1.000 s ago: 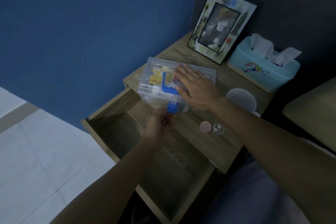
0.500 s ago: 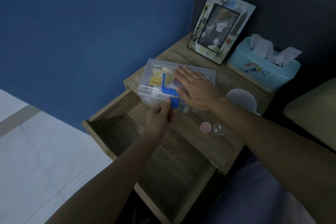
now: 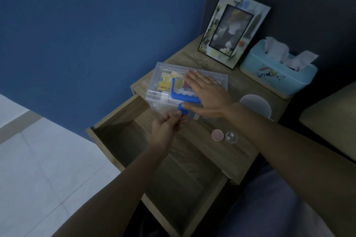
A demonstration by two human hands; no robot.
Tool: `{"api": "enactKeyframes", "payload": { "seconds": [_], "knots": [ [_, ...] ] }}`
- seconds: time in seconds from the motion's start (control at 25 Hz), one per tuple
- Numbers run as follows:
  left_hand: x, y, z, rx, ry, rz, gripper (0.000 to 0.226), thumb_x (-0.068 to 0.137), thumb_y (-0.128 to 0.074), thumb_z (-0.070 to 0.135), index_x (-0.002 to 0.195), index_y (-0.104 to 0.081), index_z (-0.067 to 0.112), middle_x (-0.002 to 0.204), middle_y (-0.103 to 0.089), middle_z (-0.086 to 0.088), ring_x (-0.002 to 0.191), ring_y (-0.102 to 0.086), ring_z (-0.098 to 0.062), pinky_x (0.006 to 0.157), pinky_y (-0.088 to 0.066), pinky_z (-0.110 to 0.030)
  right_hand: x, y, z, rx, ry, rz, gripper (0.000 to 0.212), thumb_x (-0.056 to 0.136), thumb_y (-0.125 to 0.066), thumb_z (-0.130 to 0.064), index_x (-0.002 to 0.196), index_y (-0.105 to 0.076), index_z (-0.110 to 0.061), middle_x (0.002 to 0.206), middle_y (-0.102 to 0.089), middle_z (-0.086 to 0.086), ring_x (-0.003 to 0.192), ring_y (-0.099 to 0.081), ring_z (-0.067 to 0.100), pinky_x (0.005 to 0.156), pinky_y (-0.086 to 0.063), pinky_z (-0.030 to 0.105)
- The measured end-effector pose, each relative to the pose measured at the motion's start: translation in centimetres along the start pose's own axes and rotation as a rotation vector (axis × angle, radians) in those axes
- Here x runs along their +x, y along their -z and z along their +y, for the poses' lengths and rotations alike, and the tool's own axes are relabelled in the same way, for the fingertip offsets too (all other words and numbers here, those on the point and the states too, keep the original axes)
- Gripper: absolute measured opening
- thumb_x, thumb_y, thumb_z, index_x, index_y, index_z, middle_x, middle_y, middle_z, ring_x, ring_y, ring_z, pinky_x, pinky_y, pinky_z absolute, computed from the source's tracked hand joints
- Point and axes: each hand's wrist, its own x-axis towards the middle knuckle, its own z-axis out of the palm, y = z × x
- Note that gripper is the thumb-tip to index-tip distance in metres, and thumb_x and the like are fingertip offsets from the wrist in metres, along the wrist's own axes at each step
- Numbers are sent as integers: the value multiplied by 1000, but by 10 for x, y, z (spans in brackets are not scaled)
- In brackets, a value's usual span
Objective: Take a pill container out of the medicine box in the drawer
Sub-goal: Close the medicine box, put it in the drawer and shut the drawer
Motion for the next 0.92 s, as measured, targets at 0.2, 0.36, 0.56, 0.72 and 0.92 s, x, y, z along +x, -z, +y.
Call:
{"api": "enactKeyframes", "payload": {
  "seconds": [0.2, 0.36, 0.56, 0.72, 0.92],
  "knots": [
    [0, 0, 3, 65, -12, 23, 13, 90, -57, 10, 83, -68, 8, 75, -71, -3, 73, -67, -11, 73, -53, -26, -1, -1, -2, -23, -9, 18, 88, 83, -37, -68, 148, -3, -20, 160, -2, -1, 146, 2, 15, 118, -4, 40],
    [-1, -4, 1, 109, -27, 94, 14, 89, -58, 9, 79, -68, 9, 71, -70, -2, 69, -66, -9, 67, -55, -21, -1, -1, -3, -35, -4, 14, 87, 84, -36, -67, 148, -2, -19, 160, -2, 0, 147, 2, 16, 118, -5, 41],
    [-2, 4, -7, 241, -8, 132, 8, 89, -61, 13, 87, -67, 9, 75, -70, -2, 68, -67, -5, 66, -54, -19, 0, -1, -2, -40, 3, 21, 83, 86, -37, -63, 148, -4, -17, 160, -4, 2, 147, -1, 17, 120, -8, 43],
    [4, 7, -7, 288, -25, 124, 8, 87, -64, 16, 84, -68, 11, 74, -71, 0, 67, -68, -2, 63, -54, -13, -1, 0, -2, -23, -2, 22, 90, 82, -40, -69, 148, -4, -19, 160, -4, 0, 147, -1, 16, 120, -8, 42],
    [13, 12, -8, 532, -131, 115, 10, 89, -62, 16, 83, -68, 10, 74, -69, -2, 65, -65, 1, 62, -54, -13, -1, -1, -2, -39, -3, 25, 93, 80, -42, -69, 148, -2, -19, 160, -3, -1, 147, 1, 15, 119, -7, 41]
  ]
}}
